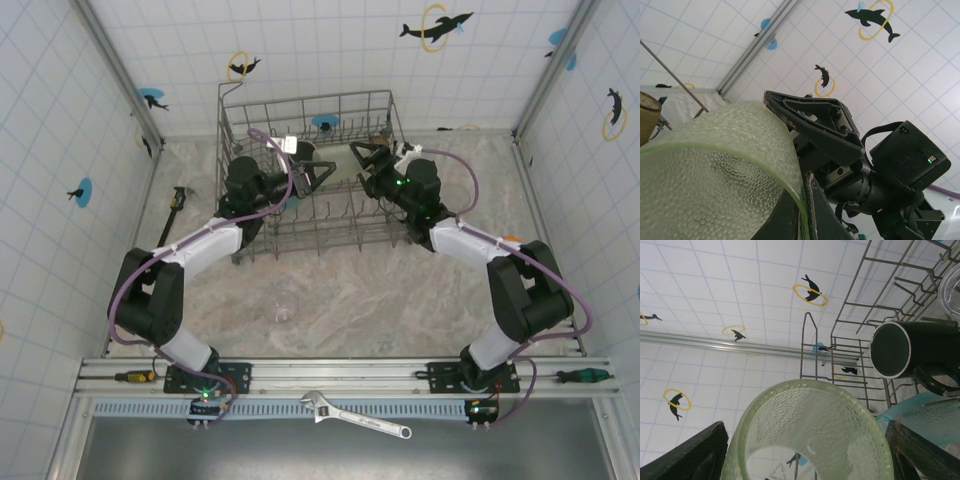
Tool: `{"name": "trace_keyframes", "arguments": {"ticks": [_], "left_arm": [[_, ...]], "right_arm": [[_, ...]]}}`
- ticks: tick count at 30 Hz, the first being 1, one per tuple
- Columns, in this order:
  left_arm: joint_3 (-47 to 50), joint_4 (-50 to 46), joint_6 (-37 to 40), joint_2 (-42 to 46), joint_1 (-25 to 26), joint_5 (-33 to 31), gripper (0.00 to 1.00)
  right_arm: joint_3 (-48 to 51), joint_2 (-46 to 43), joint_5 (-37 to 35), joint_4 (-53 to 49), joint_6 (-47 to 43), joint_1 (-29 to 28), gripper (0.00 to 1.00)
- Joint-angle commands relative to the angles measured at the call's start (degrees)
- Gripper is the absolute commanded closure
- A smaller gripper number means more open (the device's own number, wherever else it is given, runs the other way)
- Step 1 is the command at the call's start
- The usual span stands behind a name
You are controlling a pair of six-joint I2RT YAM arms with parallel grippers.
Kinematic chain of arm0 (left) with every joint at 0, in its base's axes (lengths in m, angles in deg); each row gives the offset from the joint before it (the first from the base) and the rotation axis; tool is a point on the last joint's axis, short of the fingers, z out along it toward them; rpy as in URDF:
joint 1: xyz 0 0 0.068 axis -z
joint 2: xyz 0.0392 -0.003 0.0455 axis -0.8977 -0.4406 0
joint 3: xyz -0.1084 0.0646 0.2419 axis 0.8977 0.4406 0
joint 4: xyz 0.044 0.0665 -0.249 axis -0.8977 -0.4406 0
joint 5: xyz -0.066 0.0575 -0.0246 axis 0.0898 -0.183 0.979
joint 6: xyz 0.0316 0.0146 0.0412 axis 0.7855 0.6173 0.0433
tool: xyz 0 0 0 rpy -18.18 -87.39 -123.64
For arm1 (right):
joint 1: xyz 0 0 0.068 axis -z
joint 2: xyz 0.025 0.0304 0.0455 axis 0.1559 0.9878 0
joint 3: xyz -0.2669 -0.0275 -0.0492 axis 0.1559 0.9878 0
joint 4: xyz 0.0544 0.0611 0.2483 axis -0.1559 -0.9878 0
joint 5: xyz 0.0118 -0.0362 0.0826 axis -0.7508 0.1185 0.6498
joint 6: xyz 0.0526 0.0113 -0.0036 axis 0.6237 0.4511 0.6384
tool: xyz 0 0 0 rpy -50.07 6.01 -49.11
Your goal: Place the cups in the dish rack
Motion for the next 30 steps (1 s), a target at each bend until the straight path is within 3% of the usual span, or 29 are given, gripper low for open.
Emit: {"name": "trace_keyframes", "arguments": {"ticks": [1,12,16,19,22,24,27,28,30], "left_arm": [[-2.28,2.08,0.67,-0.7,0.19,1.67,1.0],[-3.19,-0.35,1.13,-1.69,0.19,2.26,1.0],[-3.89,-4.15,3.78,-0.74,0.17,1.81,0.77],[-4.07,-7.58,6.22,0.97,0.11,-0.16,0.54],[-4.03,-12.05,9.58,3.5,-0.06,-3.32,0.39],[-4.01,-14.48,11.44,5.03,-0.33,-4.88,0.22],[-4.09,-17.74,13.05,7.05,-0.9,-6.84,0.14],[-4.18,-18.79,13.4,7.61,-1.16,-7.46,0.04],[-4.21,-21.2,14.1,8.8,-1.38,-8.79,0.03]], "right_arm": [[-1.75,0.85,-0.04,4.87,1.26,0.33,0.24],[-1.86,2.64,1.72,9.37,3.3,0.53,0.59],[-1.37,1.96,1.39,9.57,2.94,0.76,0.67],[-1.38,1.29,1.07,9.26,1.61,1.11,0.67],[-1.85,0.85,1.28,9.71,-0.54,1.16,0.67],[-2.64,0.78,1.55,8.06,-1.98,1.15,0.67],[-2.96,0.5,1.16,6.37,-3.62,1.2,0.68],[-2.92,0.47,0.91,6.05,-4.09,1.2,0.68],[-3.07,0.37,0.44,5.08,-5.08,1.25,0.68]]}}
